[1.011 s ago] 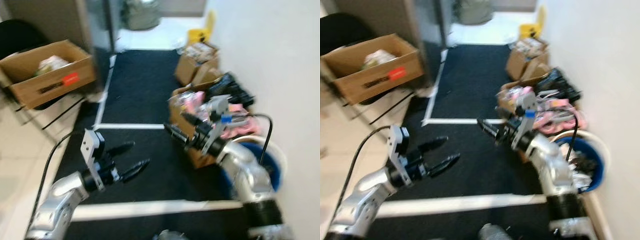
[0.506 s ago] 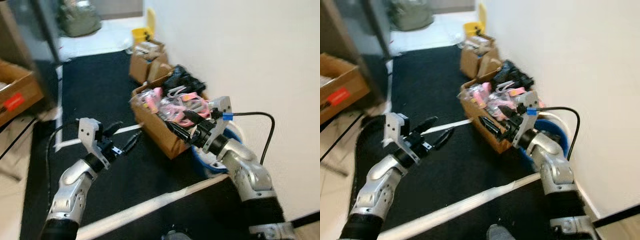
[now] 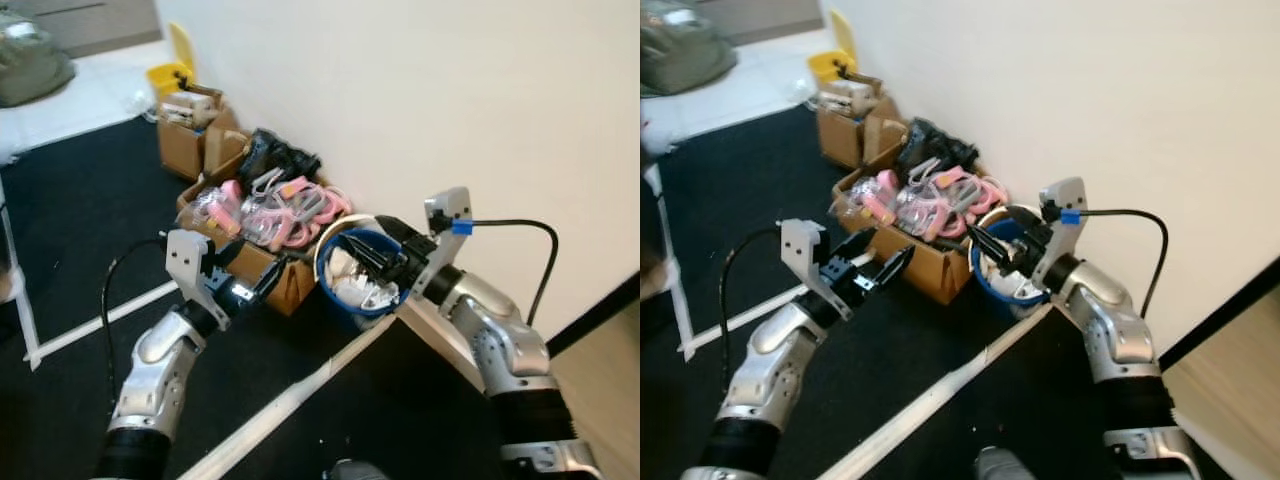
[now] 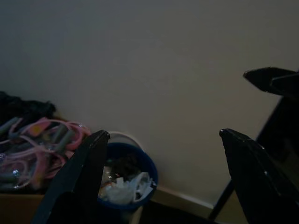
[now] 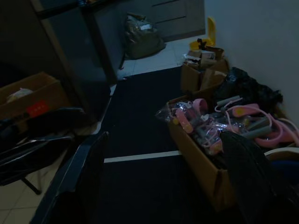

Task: Picking trash to rubbish bin

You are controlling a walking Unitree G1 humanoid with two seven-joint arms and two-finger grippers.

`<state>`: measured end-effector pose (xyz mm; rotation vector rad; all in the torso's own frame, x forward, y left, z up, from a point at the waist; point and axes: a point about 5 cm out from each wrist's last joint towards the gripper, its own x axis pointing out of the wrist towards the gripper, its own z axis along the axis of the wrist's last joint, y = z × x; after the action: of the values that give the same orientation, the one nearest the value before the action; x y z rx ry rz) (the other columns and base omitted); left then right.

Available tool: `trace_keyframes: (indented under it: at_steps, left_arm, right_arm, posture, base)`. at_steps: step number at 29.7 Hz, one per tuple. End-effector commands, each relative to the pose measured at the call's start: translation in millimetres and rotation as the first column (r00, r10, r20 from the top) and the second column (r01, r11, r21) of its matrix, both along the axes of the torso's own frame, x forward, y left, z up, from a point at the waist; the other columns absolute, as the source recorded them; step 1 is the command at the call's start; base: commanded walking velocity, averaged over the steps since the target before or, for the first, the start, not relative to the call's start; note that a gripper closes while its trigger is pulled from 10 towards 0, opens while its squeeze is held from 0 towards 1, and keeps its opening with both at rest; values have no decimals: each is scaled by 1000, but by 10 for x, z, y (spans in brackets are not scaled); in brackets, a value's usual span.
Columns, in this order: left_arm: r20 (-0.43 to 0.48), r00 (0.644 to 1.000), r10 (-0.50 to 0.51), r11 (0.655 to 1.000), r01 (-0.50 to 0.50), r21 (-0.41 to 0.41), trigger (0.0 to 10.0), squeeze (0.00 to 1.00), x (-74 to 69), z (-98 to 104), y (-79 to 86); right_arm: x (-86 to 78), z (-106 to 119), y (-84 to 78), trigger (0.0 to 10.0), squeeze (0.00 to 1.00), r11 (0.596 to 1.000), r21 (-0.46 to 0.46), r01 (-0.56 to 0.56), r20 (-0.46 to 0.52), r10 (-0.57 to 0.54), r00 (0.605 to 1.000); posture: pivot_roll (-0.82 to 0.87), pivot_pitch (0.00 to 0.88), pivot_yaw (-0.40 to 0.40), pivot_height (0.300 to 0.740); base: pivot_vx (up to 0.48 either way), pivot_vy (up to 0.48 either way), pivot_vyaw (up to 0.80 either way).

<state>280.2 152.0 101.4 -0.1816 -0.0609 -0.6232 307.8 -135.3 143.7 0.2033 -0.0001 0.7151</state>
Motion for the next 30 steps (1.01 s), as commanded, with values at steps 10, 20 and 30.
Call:
trace_keyframes:
  at_steps: [10, 20, 30]
  left_arm:
    - [6, 1000, 5, 1000, -5, 25, 10000, 0, -7, -13, 4]
    - [14, 1000, 5, 1000, -6, 27, 10000, 0, -8, 2, 0]
    - [19, 1000, 5, 999, -5, 32, 10000, 0, -5, 12, -1]
  right_arm:
    - [8, -35, -20, 10000, 0, 1000, -19, 4, -13, -4, 1000]
    - [11, -41, -19, 10000, 0, 1000, -19, 2, -15, -3, 1000]
    - [12, -41, -16, 10000, 0, 1000, -18, 1, -16, -1, 1000]
  posture:
    - [18, 0, -5, 740]
    - [19, 0, -5, 740]
    - [18, 0, -3, 740]
  base:
    - [0, 0, -788]
    - [0, 0, -788]
    - [0, 0, -788]
